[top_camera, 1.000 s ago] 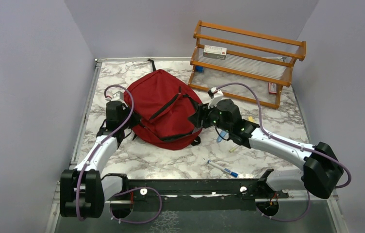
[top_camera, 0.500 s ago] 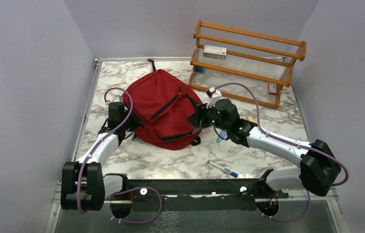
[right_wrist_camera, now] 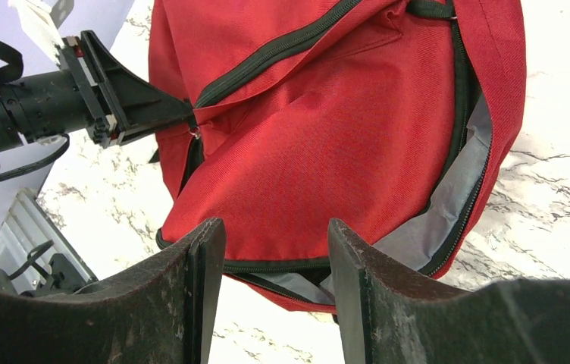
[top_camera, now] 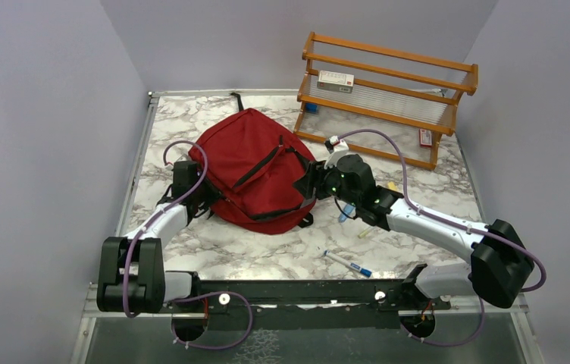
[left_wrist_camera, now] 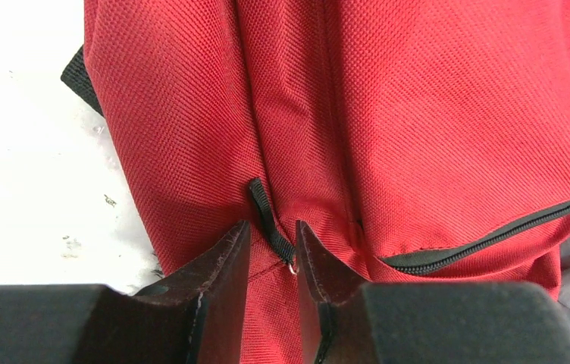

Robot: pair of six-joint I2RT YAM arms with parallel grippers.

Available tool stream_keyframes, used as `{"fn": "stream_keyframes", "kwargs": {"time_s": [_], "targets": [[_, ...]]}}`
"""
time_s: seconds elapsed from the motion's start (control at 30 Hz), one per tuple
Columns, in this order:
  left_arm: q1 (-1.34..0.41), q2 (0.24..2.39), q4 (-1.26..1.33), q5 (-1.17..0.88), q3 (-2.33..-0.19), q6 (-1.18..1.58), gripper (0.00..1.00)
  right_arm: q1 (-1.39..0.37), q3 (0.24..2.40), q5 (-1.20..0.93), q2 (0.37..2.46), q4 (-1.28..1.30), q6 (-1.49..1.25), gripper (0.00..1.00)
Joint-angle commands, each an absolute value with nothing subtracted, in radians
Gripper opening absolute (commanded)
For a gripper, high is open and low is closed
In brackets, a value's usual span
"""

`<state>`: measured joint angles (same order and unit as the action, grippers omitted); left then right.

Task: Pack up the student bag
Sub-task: Zip the student bag at the center of the board.

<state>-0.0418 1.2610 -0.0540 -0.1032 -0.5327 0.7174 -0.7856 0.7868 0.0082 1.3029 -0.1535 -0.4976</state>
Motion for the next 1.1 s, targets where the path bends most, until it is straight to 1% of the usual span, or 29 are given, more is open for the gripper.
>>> {"fn": "stream_keyframes", "kwargs": {"time_s": [0.0,0.23,0.3,0.4,0.63,0.67,1.07], "targets": [[-0.046,1.290,-0.032,-0.073,-0.532,0.726,0.30,-0.786,0.782,0.025,1.294,-0.147,-0.506,0.57],[-0.046,1.336,0.036,-0.062,-0.521,0.727,0.30,-0.787,0.781,0.022,1.300,-0.148,-0.502,0.57],[-0.045,1.359,0.036,-0.057,-0.529,0.726,0.29,-0.787,0.782,0.023,1.300,-0.144,-0.500,0.57],[-0.045,1.381,0.035,-0.052,-0.533,0.723,0.23,-0.785,0.781,0.025,1.298,-0.142,-0.502,0.57],[-0.046,1.355,0.026,-0.034,-0.531,0.712,0.01,-0.787,0.781,0.042,1.293,-0.135,-0.504,0.57],[-0.046,1.344,0.025,-0.035,-0.533,0.709,0.00,-0.786,0.783,0.044,1.294,-0.135,-0.502,0.57],[-0.044,1.138,0.012,-0.123,-0.565,0.584,0.00,-0.786,0.798,0.008,1.302,-0.161,-0.477,0.57]]}}
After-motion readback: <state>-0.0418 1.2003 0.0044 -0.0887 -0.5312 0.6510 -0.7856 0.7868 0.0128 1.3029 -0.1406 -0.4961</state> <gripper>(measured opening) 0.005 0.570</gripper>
